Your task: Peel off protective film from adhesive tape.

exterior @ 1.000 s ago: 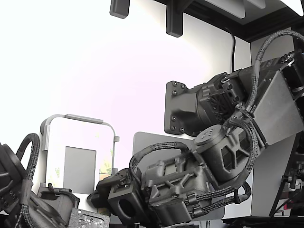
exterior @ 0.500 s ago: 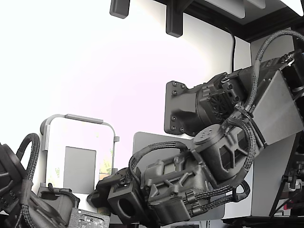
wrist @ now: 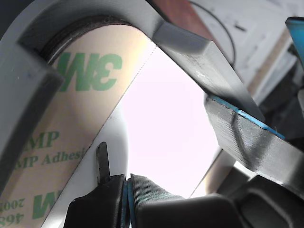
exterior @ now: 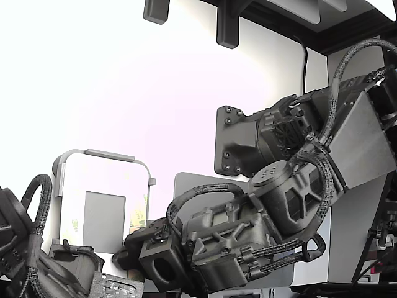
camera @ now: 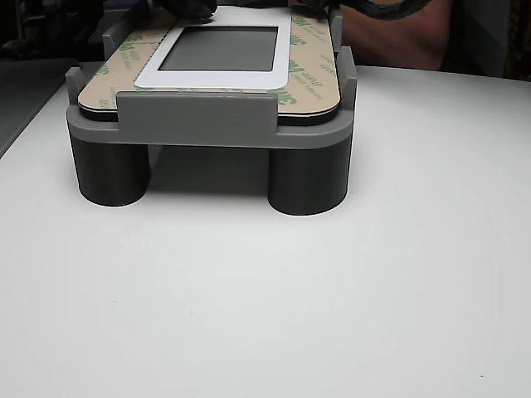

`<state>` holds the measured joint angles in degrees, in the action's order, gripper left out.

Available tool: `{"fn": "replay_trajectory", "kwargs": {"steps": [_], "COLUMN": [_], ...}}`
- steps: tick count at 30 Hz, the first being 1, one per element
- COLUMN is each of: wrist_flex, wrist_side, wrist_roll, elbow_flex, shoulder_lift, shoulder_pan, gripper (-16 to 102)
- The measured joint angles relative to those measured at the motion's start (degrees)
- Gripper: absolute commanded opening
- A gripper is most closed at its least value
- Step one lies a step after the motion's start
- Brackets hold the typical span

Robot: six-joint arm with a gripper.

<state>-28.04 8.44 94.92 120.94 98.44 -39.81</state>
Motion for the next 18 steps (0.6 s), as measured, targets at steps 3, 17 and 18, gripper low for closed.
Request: {"fn": "replay_trajectory", "kwargs": {"steps": [3, 17, 18], "wrist_flex": [0.1, 0.1, 0.1], "wrist_side": [0.0, 0.4, 0.4], "wrist_roll": [0.0, -0.8, -0.9], "elbow_flex": [0.0, 0.4, 0.4], "shoulder_lift": [0.0, 0.1, 0.1], "shoulder_pan": [0.1, 0.0, -0.2], "gripper": [-10, -10, -10]}}
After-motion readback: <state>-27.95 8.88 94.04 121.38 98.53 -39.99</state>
